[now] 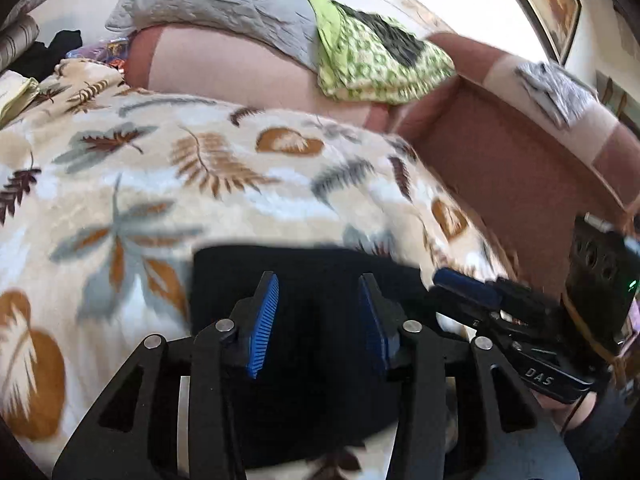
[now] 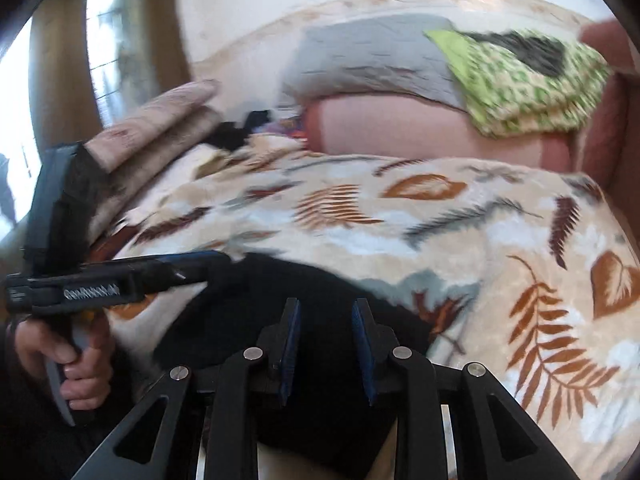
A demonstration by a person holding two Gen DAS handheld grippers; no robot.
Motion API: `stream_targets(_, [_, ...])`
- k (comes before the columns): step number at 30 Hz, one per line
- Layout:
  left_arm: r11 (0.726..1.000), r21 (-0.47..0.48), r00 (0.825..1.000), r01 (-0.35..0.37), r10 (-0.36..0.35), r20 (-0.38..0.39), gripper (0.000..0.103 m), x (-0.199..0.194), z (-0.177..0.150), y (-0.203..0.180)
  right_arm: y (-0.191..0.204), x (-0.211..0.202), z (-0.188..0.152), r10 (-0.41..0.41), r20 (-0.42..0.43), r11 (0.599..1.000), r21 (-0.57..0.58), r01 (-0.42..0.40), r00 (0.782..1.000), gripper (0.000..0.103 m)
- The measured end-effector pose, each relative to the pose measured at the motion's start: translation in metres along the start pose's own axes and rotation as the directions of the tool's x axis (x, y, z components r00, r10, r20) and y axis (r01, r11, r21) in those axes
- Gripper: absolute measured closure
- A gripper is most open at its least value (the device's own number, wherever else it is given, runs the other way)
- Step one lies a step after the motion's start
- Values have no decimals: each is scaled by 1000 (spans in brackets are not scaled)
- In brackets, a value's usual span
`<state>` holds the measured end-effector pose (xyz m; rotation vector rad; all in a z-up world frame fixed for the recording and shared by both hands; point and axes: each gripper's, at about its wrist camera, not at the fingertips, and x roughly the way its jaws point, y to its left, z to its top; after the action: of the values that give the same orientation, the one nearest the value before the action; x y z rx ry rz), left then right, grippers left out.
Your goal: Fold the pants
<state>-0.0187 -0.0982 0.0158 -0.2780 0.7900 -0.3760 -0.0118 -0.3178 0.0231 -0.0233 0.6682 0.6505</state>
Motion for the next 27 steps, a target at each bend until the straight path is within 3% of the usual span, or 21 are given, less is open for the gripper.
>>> stream_targets(2, [998, 18, 994, -62, 63, -84, 62, 15, -15, -4, 12, 5, -11, 10, -69, 999, -32, -12, 998, 75])
stream_targets(4, [993, 63, 991, -97, 102, -89, 59, 23, -17, -11, 16, 32, -30, -38, -216, 998, -60, 26, 976, 70])
stream_targets(6, [994, 72, 992, -85, 91, -89, 47, 27, -15, -14, 19, 30, -29, -43, -174, 996, -78, 30, 984, 67])
stream_targets(7, [995, 75, 993, -68, 75, -89, 37, 28, -15, -14, 17, 31, -27, -37, -189, 997, -66, 25, 981, 67])
stream_targets(9, [994, 104, 995, -42, 51, -87, 26, 29, -17, -19, 13, 31, -28, -18, -188, 999, -29, 13, 982, 66])
stream_targets(13, [991, 127, 997, -30, 39, -73, 16, 31, -20, -23, 19, 29, -31, -26, -167, 999, -51, 18, 986, 63])
stream_targets(27, [991, 102, 996, -89, 90, 0, 14, 29, -27, -31, 28, 24, -37, -55, -108, 996, -71, 47, 993, 54])
